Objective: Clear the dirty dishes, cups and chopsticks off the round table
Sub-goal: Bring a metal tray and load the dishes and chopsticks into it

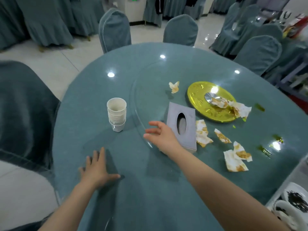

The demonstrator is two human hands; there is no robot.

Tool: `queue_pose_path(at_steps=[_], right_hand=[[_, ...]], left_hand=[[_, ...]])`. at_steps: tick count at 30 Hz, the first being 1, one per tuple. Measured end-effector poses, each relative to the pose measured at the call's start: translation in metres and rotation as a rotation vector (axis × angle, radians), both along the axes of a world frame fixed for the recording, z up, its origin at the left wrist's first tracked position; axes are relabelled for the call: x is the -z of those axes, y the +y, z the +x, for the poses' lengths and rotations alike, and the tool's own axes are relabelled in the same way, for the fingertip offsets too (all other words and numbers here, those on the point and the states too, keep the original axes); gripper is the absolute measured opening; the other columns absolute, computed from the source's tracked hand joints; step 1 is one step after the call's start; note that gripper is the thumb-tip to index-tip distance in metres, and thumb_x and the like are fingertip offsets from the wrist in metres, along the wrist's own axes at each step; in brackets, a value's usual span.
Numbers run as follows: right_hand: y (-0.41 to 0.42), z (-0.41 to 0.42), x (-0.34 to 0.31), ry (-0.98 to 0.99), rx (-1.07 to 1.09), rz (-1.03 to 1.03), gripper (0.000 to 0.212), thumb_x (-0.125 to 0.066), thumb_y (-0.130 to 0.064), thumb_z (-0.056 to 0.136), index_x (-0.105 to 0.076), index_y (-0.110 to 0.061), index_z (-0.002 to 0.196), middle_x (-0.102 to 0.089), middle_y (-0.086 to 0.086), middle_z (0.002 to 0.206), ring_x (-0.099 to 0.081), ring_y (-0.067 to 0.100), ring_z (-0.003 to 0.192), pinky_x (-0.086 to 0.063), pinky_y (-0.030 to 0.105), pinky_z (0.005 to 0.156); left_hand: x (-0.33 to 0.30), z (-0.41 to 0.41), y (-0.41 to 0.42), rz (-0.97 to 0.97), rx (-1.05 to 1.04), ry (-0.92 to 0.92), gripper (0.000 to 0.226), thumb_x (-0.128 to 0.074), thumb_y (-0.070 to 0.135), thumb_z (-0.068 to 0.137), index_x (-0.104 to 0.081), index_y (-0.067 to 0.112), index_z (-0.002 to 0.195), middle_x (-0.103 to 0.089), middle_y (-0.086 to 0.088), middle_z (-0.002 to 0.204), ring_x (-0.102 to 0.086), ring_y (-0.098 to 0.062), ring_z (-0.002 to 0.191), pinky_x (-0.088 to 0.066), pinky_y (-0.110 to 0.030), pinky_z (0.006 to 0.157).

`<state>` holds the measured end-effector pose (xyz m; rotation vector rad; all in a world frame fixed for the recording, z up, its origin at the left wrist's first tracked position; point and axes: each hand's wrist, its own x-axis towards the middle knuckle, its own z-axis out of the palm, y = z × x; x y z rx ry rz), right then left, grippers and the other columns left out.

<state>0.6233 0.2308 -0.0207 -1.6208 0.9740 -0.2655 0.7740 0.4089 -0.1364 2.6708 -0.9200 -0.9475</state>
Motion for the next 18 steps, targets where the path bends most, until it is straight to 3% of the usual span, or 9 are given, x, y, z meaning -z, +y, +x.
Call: queue_pose_path(at_steps=[3, 5, 9, 11, 14, 18], right_hand=[[0.001, 0.028, 0.009, 0.004, -0.041, -0.013, 0.072, -0.076, -0.019, 0.08, -0.037, -0.02, 0.14, -0.052, 0.003, 0.133, -0.056, 0.013, 0.112, -0.048, 0.019, 0.086], [-0.001, 0.047, 0.017, 0.006, -0.054, -0.024, 0.084, -0.079, -0.021, 0.077, -0.029, -0.023, 0.145, -0.042, 0.004, 0.144, -0.047, 0.018, 0.127, -0.043, 0.03, 0.1], [-0.005, 0.085, 0.038, 0.028, -0.061, -0.084, 0.102, -0.083, -0.03, 0.071, -0.018, -0.029, 0.149, -0.03, 0.003, 0.154, -0.034, 0.017, 0.139, -0.034, 0.035, 0.11], [-0.004, 0.104, 0.049, 0.017, -0.068, -0.093, 0.107, -0.084, -0.031, 0.068, -0.015, -0.028, 0.15, -0.028, 0.0, 0.154, -0.032, 0.013, 0.139, -0.032, 0.036, 0.112], [0.001, 0.133, 0.063, -0.069, -0.024, -0.071, 0.096, -0.085, -0.021, 0.066, -0.029, -0.025, 0.143, -0.049, -0.014, 0.132, -0.048, 0.007, 0.119, -0.041, 0.028, 0.101], [-0.001, 0.156, 0.072, -0.114, 0.069, -0.077, 0.071, -0.082, -0.016, 0.066, -0.045, -0.019, 0.125, -0.063, -0.002, 0.117, -0.061, 0.019, 0.108, -0.048, 0.045, 0.097]], left_hand=[[0.015, -0.005, 0.008, 0.088, 0.06, -0.003, 0.139, -0.075, 0.071, 0.049, 0.017, 0.038, 0.146, 0.028, -0.002, 0.156, 0.018, -0.031, 0.144, -0.01, -0.065, 0.11], [0.017, -0.007, 0.009, 0.094, 0.072, -0.021, 0.138, -0.077, 0.069, 0.049, 0.017, 0.041, 0.146, 0.031, -0.003, 0.154, 0.021, -0.032, 0.143, -0.008, -0.067, 0.109], [0.017, -0.009, 0.007, 0.09, 0.065, -0.032, 0.136, -0.077, 0.065, 0.053, 0.017, 0.04, 0.146, 0.03, -0.003, 0.154, 0.022, -0.033, 0.143, -0.009, -0.066, 0.109], [0.016, -0.01, 0.008, 0.089, 0.067, -0.039, 0.135, -0.078, 0.064, 0.053, 0.017, 0.039, 0.147, 0.029, -0.003, 0.155, 0.021, -0.032, 0.143, -0.008, -0.066, 0.109], [0.017, -0.009, 0.009, 0.091, 0.063, -0.042, 0.133, -0.077, 0.063, 0.055, 0.017, 0.039, 0.147, 0.03, -0.003, 0.155, 0.023, -0.032, 0.143, -0.007, -0.066, 0.109], [0.019, -0.008, 0.01, 0.092, 0.064, -0.038, 0.132, -0.077, 0.061, 0.058, 0.018, 0.039, 0.146, 0.032, -0.004, 0.154, 0.025, -0.032, 0.142, -0.004, -0.066, 0.11]])
